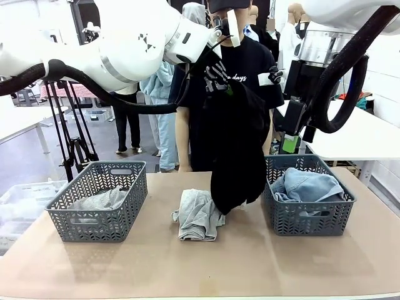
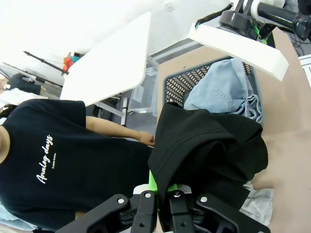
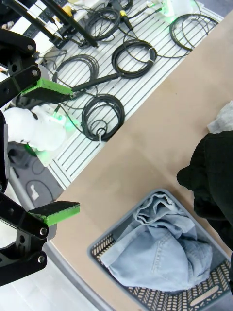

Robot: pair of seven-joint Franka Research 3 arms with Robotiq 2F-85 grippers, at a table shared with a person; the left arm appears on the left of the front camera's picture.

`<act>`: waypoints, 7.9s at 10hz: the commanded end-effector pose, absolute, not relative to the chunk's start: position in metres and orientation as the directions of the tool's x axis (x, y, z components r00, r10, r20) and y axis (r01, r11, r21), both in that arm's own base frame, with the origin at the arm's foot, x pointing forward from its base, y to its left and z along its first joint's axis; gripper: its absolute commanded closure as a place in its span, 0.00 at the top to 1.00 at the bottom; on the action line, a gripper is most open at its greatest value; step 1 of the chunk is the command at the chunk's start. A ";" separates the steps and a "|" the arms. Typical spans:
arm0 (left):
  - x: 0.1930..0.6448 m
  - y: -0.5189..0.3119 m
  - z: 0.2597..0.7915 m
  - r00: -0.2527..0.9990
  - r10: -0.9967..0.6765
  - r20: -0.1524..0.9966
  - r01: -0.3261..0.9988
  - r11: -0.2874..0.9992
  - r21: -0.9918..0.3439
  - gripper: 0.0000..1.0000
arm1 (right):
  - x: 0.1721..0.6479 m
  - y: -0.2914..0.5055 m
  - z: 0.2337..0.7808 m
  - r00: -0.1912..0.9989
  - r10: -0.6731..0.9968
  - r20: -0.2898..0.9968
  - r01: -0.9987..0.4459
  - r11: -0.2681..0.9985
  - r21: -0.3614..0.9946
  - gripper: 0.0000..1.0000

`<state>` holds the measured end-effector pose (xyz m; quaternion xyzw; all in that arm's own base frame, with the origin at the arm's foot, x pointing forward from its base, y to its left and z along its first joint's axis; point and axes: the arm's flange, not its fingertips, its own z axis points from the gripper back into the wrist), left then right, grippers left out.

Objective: Sort the tops and bottoms.
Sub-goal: Sort the clothes according to human instructions.

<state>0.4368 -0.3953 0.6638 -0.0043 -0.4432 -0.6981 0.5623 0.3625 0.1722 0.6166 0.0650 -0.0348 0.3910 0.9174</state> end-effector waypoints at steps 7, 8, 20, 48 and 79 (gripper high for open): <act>0.434 -0.392 0.669 -0.371 -0.771 0.518 0.794 0.027 0.608 0.00 | 0.360 0.170 0.616 0.693 0.714 0.105 -0.721 0.687 0.088 1.00; 0.434 -0.392 0.669 -0.371 -0.771 0.518 0.794 0.027 0.608 0.00 | 0.360 0.170 0.616 0.693 0.714 0.105 -0.721 0.687 0.088 1.00; 0.434 -0.392 0.669 -0.371 -0.771 0.518 0.794 0.027 0.608 0.00 | 0.360 0.170 0.616 0.693 0.714 0.105 -0.721 0.687 0.088 1.00; 0.466 -0.530 0.728 -0.723 -0.483 0.495 0.619 -0.133 0.774 0.00 | 0.279 0.050 0.647 0.659 0.732 0.176 -0.745 0.667 0.018 1.00; 0.654 -0.620 0.351 -0.426 -0.544 0.723 0.849 -0.517 0.111 0.00 | 0.279 0.050 0.647 0.659 0.732 0.176 -0.745 0.667 0.018 1.00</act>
